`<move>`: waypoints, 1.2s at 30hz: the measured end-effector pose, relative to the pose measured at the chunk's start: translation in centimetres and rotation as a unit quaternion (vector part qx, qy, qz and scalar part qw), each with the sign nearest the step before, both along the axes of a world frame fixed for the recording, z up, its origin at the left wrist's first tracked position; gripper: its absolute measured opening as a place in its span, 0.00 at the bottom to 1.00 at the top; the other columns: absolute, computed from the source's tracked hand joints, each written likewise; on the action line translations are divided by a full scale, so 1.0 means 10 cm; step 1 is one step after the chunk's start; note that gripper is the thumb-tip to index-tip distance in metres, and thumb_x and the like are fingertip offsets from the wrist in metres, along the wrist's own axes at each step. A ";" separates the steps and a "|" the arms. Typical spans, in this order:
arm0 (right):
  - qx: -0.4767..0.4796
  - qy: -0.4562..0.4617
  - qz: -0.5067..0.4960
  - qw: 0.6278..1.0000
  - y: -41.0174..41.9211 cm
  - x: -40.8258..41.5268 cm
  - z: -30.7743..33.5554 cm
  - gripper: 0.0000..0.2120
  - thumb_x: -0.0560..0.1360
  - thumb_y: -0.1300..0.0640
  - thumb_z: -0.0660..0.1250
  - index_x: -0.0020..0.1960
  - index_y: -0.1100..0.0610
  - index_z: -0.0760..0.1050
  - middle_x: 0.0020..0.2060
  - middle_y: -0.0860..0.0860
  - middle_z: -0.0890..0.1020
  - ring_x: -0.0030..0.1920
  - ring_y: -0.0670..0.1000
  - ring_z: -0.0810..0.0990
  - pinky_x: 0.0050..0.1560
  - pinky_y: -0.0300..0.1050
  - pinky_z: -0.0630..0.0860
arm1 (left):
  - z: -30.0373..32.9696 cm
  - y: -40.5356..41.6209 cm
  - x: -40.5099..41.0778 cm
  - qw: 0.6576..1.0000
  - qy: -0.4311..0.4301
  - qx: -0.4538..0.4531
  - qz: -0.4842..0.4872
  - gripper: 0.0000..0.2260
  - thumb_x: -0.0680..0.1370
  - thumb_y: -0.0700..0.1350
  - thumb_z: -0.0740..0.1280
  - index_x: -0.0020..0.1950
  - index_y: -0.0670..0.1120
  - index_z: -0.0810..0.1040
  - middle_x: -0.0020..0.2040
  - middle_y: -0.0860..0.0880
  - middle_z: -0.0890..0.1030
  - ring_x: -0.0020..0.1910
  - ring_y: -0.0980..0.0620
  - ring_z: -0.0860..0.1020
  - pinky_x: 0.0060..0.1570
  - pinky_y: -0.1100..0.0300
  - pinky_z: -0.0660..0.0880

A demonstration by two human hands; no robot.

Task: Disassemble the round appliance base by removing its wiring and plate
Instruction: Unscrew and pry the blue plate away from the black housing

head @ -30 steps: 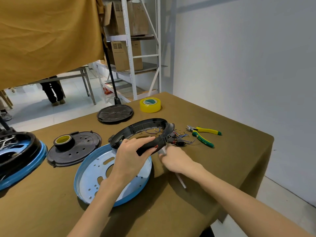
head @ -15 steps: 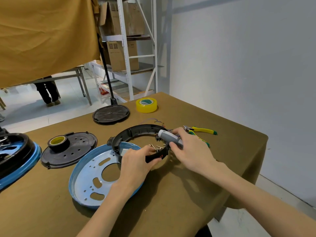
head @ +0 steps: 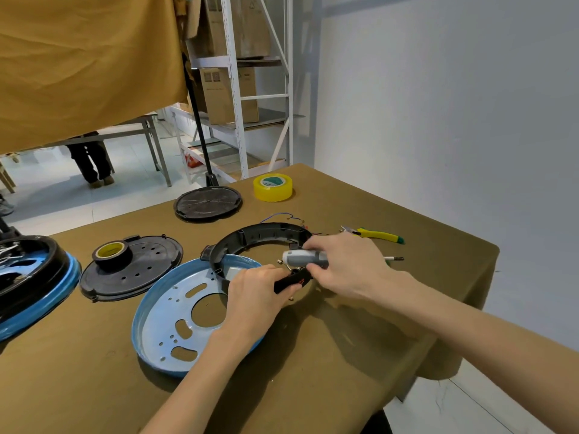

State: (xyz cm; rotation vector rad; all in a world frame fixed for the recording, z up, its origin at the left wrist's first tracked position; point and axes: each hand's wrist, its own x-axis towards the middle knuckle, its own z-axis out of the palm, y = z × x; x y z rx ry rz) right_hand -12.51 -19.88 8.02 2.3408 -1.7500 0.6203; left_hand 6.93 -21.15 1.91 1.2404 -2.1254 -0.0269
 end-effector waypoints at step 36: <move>0.424 -0.816 -0.033 0.391 0.00 0.27 -0.33 0.20 0.78 0.54 0.71 0.64 0.65 0.76 0.52 0.65 0.85 0.55 0.62 0.85 0.50 0.54 0.83 | 0.14 -0.03 0.14 0.994 0.093 -0.032 -0.038 0.14 0.76 0.48 0.77 0.60 0.49 0.86 0.50 0.52 0.87 0.49 0.54 0.84 0.52 0.53 0.81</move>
